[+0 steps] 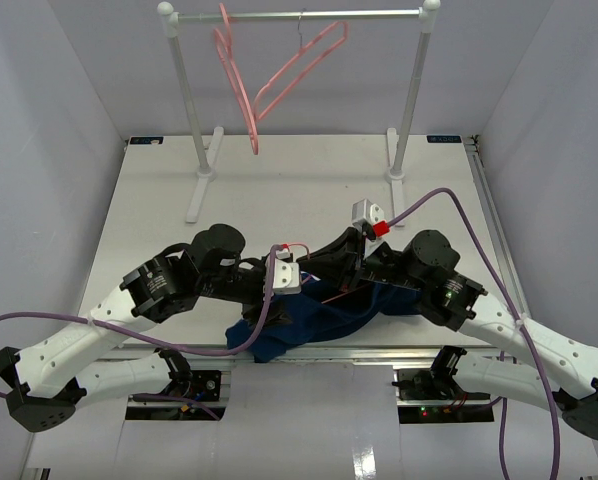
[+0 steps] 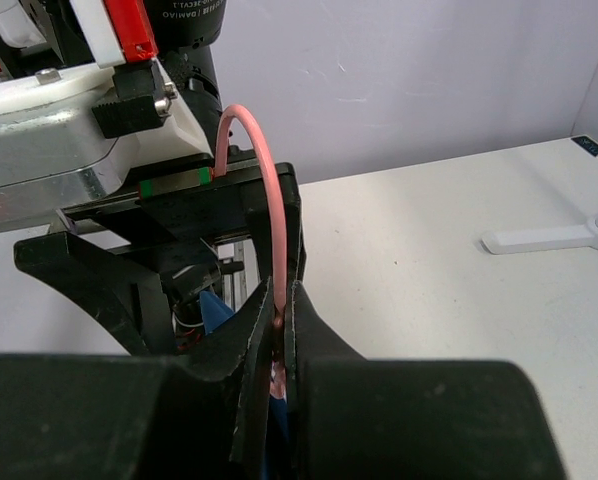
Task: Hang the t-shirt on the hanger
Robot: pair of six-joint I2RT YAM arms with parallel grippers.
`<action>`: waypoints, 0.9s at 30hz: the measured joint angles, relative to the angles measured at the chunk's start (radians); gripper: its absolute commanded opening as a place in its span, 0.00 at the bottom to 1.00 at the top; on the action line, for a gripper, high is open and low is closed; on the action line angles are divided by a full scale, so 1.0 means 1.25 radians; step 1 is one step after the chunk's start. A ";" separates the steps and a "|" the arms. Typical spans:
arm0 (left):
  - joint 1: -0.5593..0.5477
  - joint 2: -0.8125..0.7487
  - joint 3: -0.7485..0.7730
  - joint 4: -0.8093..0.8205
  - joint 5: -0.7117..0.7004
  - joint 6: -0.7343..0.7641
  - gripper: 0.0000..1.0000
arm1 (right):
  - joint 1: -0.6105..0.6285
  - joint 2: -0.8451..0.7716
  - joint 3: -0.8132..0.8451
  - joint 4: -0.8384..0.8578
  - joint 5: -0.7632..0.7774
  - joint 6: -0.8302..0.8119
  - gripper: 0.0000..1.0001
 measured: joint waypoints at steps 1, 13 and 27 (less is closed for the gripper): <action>0.001 0.000 0.000 -0.001 0.000 0.004 0.73 | 0.000 0.001 0.002 -0.003 -0.002 0.000 0.08; 0.003 0.010 0.000 -0.012 0.003 0.039 0.74 | -0.013 0.014 0.035 -0.055 0.006 -0.002 0.08; 0.008 0.010 0.000 -0.006 -0.068 0.037 0.76 | -0.024 0.036 0.068 -0.086 0.032 -0.016 0.08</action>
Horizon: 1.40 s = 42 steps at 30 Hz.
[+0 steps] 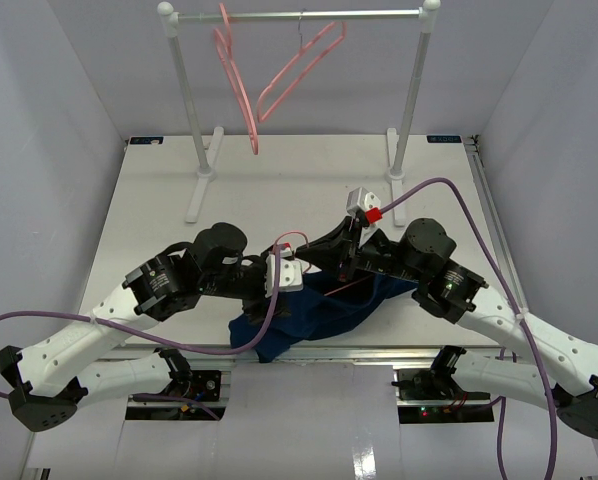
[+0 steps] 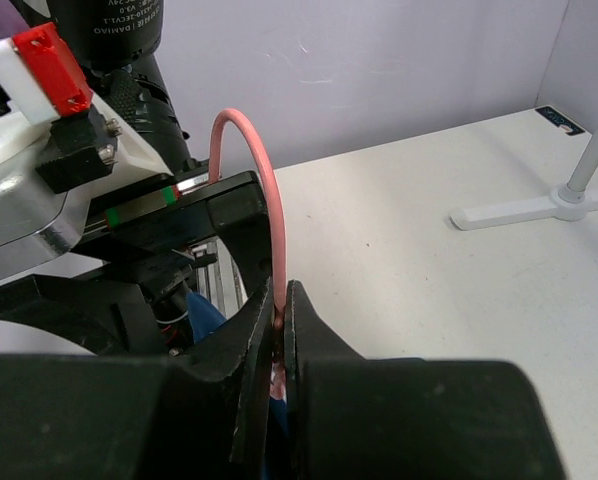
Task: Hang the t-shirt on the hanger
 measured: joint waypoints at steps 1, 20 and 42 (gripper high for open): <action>-0.001 0.000 0.000 0.005 -0.004 -0.001 0.76 | 0.000 -0.004 0.000 -0.002 0.000 0.000 0.08; -0.006 0.018 0.006 0.012 0.059 0.011 0.75 | 0.000 -0.034 0.000 -0.023 0.002 -0.003 0.08; 0.006 0.046 0.030 -0.049 0.092 0.036 0.75 | -0.017 0.061 0.061 -0.015 0.056 -0.038 0.08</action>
